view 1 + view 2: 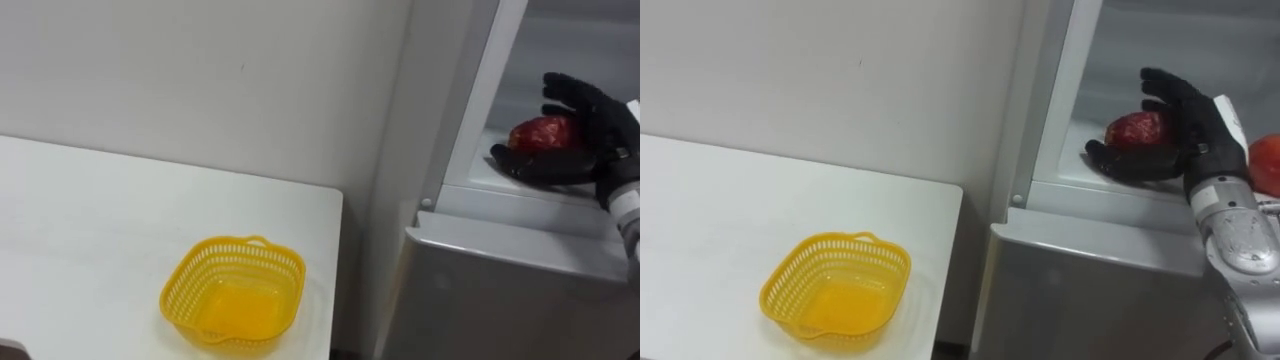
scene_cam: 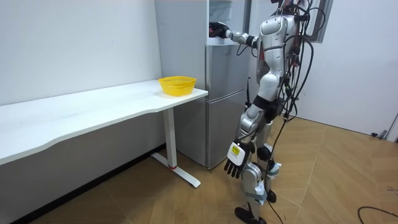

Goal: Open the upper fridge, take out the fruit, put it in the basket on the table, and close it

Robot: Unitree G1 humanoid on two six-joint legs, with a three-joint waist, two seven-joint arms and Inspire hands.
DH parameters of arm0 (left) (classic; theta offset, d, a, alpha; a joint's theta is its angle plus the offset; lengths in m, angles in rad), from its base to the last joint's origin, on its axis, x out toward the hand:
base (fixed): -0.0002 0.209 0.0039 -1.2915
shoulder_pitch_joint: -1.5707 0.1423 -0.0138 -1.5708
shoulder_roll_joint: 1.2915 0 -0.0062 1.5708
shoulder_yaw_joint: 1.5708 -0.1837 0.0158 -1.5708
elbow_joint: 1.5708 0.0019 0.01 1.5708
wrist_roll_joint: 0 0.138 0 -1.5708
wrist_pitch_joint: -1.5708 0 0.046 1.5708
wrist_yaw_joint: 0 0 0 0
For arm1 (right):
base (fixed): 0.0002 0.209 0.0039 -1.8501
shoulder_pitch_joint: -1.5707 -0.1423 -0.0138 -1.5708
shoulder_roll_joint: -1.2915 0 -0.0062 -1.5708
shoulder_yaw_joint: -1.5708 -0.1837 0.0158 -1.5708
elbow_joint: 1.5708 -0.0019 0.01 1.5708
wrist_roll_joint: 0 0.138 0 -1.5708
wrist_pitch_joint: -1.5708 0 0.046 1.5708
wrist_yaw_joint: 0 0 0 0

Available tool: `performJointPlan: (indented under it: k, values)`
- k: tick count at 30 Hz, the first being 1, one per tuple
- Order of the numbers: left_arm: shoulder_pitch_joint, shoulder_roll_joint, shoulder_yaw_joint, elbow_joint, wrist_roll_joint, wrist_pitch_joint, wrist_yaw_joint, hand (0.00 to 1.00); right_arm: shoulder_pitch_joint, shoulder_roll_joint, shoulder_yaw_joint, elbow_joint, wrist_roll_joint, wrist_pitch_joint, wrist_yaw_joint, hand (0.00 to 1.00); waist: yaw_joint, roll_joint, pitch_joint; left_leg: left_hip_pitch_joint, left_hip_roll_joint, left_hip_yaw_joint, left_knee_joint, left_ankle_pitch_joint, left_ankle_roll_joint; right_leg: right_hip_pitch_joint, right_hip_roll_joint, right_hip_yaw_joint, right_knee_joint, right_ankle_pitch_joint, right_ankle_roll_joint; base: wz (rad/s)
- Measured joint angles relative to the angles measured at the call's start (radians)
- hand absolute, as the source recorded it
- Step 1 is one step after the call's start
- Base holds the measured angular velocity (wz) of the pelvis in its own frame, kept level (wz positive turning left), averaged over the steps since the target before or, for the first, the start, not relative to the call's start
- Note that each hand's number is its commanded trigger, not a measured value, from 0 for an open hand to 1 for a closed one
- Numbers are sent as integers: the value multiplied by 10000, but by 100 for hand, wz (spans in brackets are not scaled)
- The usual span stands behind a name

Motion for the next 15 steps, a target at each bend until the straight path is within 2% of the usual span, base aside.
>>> performJointPlan:
  k: [4,10,15]
  values:
    - [7,54,0,0,1,15,39,0,-80,0,11,246,19,-4,137,100,4,-63,20,0,0,0,7,0,0,5,0,-1,5,1,-1,0]
    - [15,53,1,5,7,43,72,0,-148,-18,-15,271,337,-77,173,100,-18,-36,27,2,0,-1,9,0,0,16,1,-3,6,1,-1,0]
    - [2,40,2,-5,61,58,32,0,-148,30,-15,-41,300,-5,212,100,-6,63,-34,-6,0,2,6,0,0,41,1,-1,1,1,-1,0]
